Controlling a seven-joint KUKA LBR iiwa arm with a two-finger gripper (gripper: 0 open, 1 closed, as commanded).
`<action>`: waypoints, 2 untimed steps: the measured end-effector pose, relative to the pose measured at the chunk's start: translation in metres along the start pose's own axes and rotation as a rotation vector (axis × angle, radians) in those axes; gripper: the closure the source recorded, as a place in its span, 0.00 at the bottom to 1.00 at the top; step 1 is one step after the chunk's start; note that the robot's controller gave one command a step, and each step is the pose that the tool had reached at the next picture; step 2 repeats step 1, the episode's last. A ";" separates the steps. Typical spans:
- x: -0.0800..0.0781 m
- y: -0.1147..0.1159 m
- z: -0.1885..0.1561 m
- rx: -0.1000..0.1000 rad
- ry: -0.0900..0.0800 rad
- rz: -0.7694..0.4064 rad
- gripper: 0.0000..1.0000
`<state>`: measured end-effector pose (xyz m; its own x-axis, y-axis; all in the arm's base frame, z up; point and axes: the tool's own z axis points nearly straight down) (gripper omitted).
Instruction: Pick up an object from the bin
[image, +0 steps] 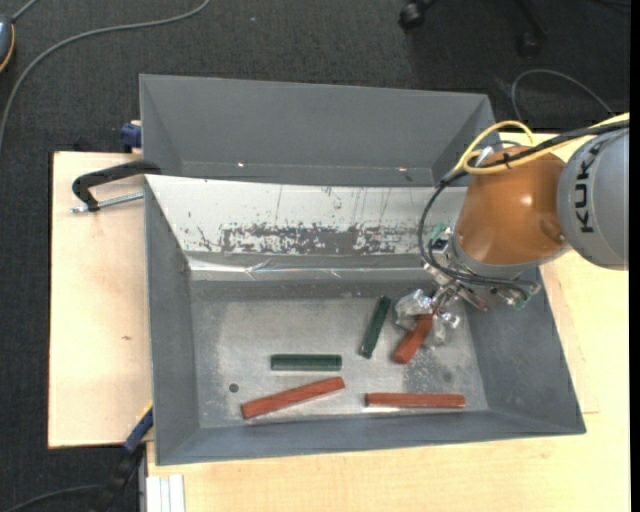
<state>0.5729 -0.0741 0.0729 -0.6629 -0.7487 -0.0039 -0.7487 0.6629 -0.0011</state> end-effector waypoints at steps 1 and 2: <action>0.006 -0.001 -0.193 0.011 -0.007 0.016 1.00; 0.006 -0.001 -0.193 0.011 -0.007 0.016 1.00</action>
Offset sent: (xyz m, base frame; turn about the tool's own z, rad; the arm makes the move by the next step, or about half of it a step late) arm -0.0064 -0.0061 0.1862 0.0133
